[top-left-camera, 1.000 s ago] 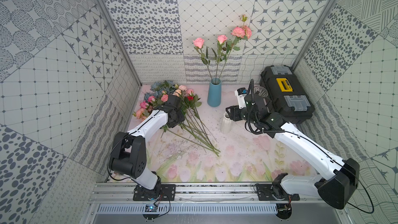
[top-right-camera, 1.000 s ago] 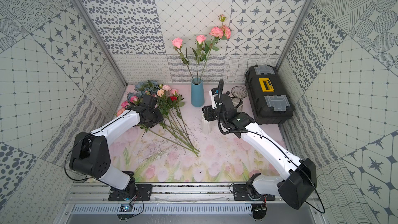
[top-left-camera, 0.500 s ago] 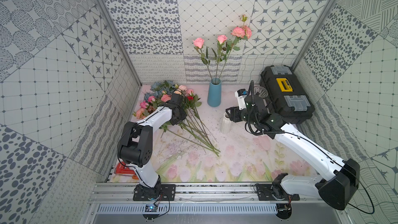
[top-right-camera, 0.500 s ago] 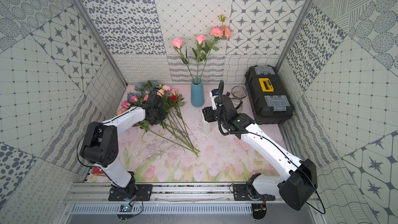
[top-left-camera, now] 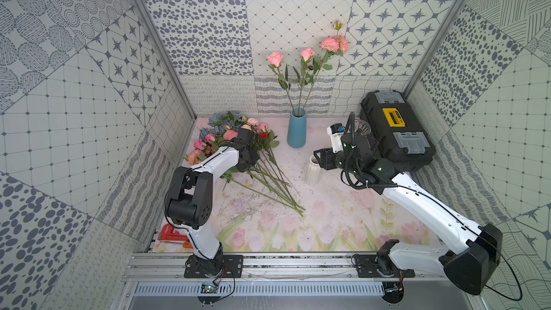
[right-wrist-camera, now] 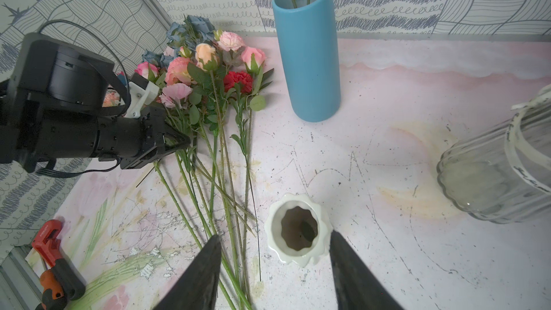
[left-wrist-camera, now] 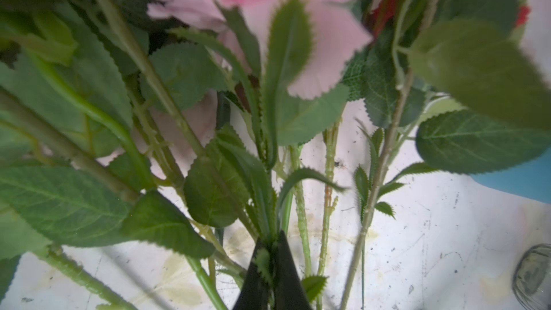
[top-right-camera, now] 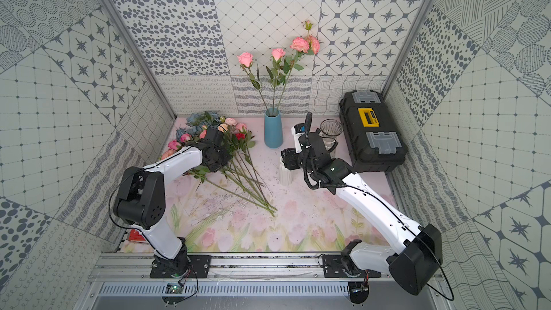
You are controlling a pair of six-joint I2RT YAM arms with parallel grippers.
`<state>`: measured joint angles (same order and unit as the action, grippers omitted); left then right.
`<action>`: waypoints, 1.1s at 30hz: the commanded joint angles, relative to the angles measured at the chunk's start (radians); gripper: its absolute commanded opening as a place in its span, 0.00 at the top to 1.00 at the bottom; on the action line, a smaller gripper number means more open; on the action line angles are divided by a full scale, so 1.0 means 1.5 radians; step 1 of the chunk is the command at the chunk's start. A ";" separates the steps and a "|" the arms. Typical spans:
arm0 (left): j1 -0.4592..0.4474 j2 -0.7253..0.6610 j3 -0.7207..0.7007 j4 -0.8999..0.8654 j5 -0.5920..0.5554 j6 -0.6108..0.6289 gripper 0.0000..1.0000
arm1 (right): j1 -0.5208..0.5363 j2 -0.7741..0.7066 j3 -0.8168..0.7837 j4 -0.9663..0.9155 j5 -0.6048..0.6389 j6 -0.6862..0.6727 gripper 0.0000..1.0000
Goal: Place the pink flowers into the vase
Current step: Pick up the flower at the center of the board, then place the flower at the center of the board.
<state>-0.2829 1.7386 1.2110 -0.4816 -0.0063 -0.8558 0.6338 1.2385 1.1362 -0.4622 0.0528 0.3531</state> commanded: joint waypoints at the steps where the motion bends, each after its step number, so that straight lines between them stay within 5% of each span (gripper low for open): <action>1: -0.001 -0.057 0.007 -0.013 -0.023 -0.002 1.00 | 0.002 -0.015 -0.004 0.023 -0.001 0.014 0.41; 13: 0.011 -0.338 -0.055 -0.212 -0.151 -0.045 1.00 | 0.002 -0.014 0.015 0.013 -0.009 0.004 0.41; 22: 0.155 -0.555 -0.305 -0.274 -0.082 -0.155 1.00 | 0.003 -0.014 0.016 0.006 -0.002 -0.006 0.41; 33: 0.184 -0.446 -0.429 -0.107 -0.013 -0.191 0.95 | 0.003 -0.006 0.022 0.002 -0.005 -0.015 0.41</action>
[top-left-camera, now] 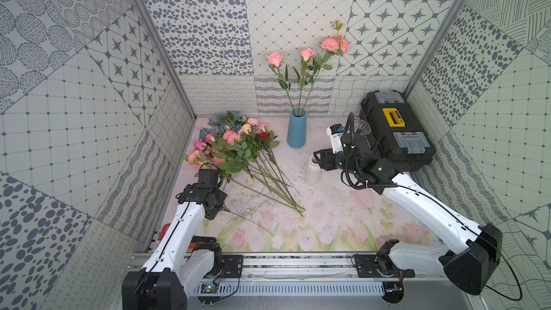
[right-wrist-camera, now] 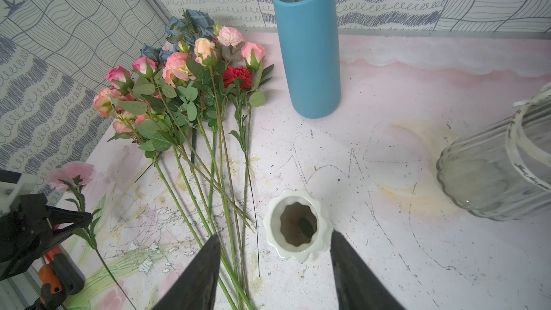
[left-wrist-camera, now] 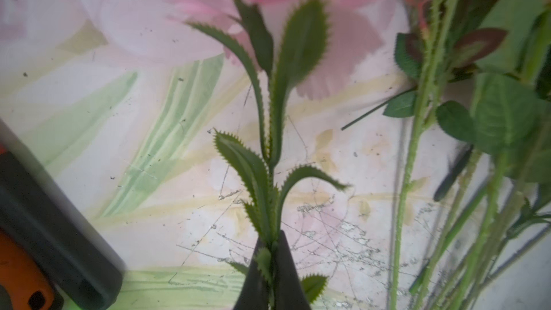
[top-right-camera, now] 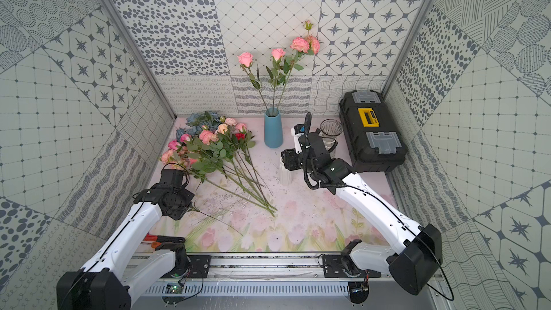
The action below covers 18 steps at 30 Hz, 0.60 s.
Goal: Place the pink flowers into the vase
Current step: Place the flower at the center of the board.
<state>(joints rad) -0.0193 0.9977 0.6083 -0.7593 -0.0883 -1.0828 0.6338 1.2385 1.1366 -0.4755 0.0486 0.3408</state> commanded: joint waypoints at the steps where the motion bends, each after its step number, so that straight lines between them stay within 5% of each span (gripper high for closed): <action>1: 0.009 0.067 -0.025 0.086 0.049 -0.040 0.91 | 0.002 -0.006 0.022 0.012 -0.001 -0.008 0.41; 8: 0.005 0.074 0.011 0.074 0.057 -0.036 0.49 | 0.001 -0.004 0.029 0.007 0.000 -0.015 0.41; 18: -0.028 0.106 0.219 -0.021 -0.008 0.020 0.39 | 0.001 0.003 0.034 0.016 -0.004 -0.011 0.41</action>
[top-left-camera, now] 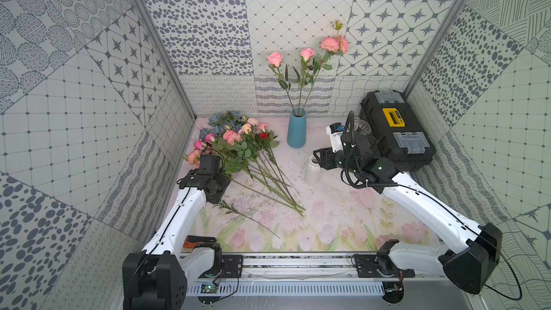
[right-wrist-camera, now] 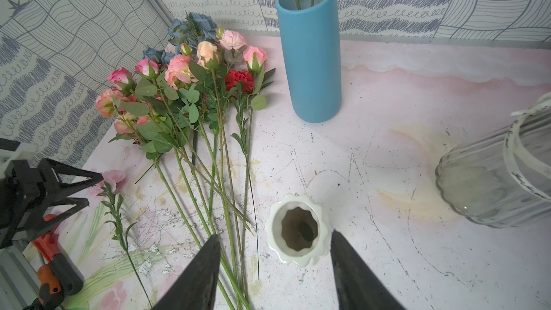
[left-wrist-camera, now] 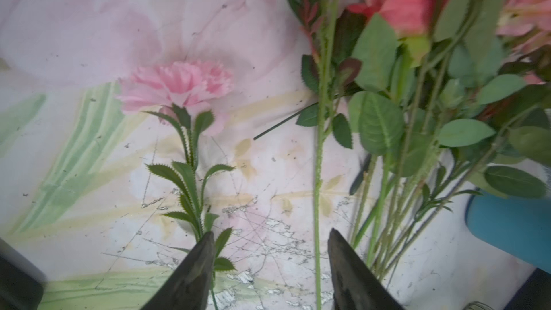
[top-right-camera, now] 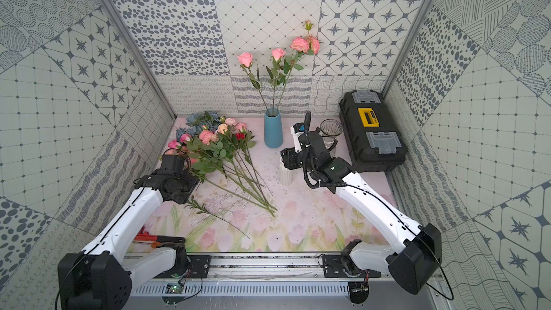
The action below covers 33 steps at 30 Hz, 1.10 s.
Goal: Place the pink flowers into the vase
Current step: Place the flower at the center of the board, then pick up the flower at the center of the board.
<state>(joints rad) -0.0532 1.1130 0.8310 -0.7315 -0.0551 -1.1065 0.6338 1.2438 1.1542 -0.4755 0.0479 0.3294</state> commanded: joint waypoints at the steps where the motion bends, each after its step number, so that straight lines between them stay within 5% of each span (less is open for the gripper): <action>1: -0.005 0.049 0.088 -0.030 -0.030 0.042 0.40 | 0.001 -0.001 0.023 0.015 -0.002 -0.004 0.40; 11: 0.006 0.283 0.189 0.147 0.089 0.051 0.67 | 0.001 -0.013 0.016 0.008 0.009 -0.008 0.40; 29: 0.010 0.424 0.243 0.206 0.090 0.045 0.72 | -0.011 -0.037 0.004 -0.009 0.032 -0.015 0.40; 33: 0.011 0.425 0.248 0.207 0.083 0.043 0.84 | -0.015 -0.045 -0.002 -0.008 0.030 -0.010 0.40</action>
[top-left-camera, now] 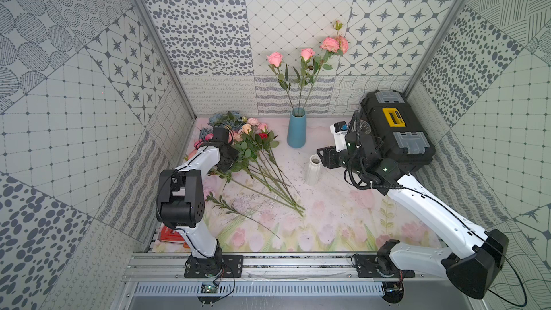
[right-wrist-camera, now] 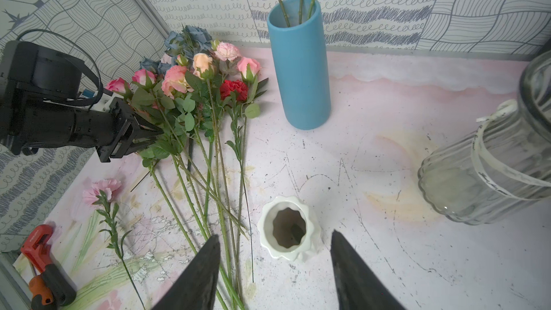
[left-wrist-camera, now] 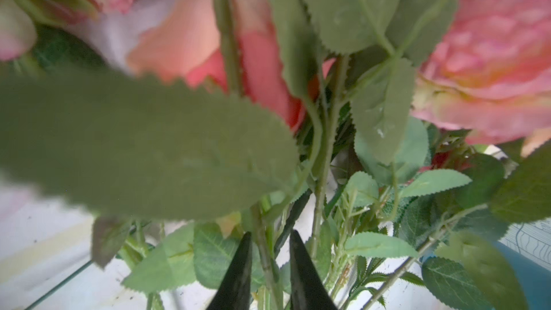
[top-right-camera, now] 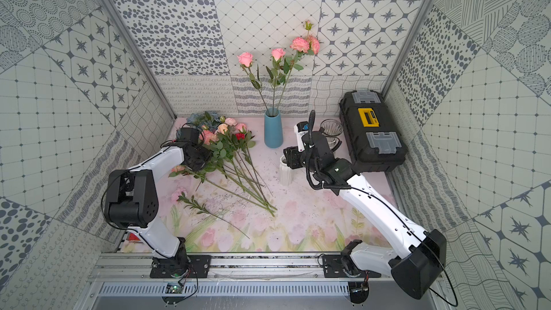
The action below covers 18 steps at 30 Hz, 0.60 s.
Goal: Place the pink flowers into the vase
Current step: Pick up the flower at the center of the board.
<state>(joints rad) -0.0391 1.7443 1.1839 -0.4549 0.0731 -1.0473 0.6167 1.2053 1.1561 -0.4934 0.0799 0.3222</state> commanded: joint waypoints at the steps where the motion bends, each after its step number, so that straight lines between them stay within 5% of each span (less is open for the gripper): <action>1: 0.001 0.001 0.014 0.022 -0.006 0.005 0.88 | -0.003 -0.020 -0.005 0.004 0.009 -0.003 0.40; 6: -0.002 -0.016 0.032 -0.020 -0.026 0.027 1.00 | -0.005 -0.018 -0.009 0.006 0.009 0.003 0.40; 11: -0.033 -0.063 0.051 -0.069 -0.096 0.049 1.00 | -0.006 -0.016 -0.007 0.010 0.003 0.006 0.40; 18: -0.135 -0.074 0.211 -0.192 -0.200 0.134 1.00 | -0.007 -0.014 -0.003 0.010 0.003 0.007 0.40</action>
<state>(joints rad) -0.1688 1.6405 1.3731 -0.5877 -0.0792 -0.9737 0.6098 1.1969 1.1515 -0.5003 0.0795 0.3264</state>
